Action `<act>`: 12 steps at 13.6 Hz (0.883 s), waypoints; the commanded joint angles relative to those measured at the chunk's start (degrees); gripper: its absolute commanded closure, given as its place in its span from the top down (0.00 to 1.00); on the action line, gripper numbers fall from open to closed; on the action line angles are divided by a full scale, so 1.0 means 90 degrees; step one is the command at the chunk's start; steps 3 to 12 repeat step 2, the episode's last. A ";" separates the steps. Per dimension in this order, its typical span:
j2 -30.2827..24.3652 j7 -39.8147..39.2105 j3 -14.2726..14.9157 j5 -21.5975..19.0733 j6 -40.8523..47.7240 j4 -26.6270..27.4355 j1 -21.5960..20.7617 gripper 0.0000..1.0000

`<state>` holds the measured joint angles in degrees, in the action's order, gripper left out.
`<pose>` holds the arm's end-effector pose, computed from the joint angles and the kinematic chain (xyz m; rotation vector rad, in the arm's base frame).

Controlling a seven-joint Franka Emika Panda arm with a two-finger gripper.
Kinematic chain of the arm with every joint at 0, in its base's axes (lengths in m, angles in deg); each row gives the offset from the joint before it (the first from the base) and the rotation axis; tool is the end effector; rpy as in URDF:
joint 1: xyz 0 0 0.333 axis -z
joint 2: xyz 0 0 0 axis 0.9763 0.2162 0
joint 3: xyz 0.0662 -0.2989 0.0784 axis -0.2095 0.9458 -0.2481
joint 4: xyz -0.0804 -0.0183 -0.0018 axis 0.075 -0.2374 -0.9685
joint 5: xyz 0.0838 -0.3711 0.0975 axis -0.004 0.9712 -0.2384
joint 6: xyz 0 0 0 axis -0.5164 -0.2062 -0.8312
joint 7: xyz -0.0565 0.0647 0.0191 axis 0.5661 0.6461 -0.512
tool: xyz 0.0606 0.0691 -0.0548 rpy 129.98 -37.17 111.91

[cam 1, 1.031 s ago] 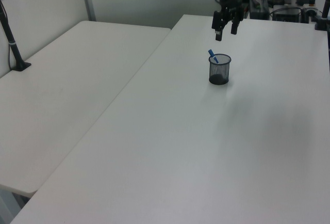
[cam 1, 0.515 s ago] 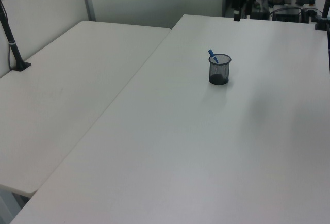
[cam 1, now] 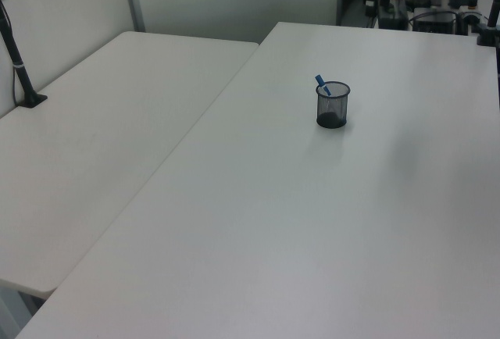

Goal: Insert the marker

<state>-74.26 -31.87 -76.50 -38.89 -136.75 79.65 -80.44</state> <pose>0.5632 -0.0849 0.6066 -3.0820 0.2090 -0.0677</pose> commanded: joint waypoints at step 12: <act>-0.0016 -0.0055 -0.0003 -0.0002 0.0137 -0.0094 0.0062 1.00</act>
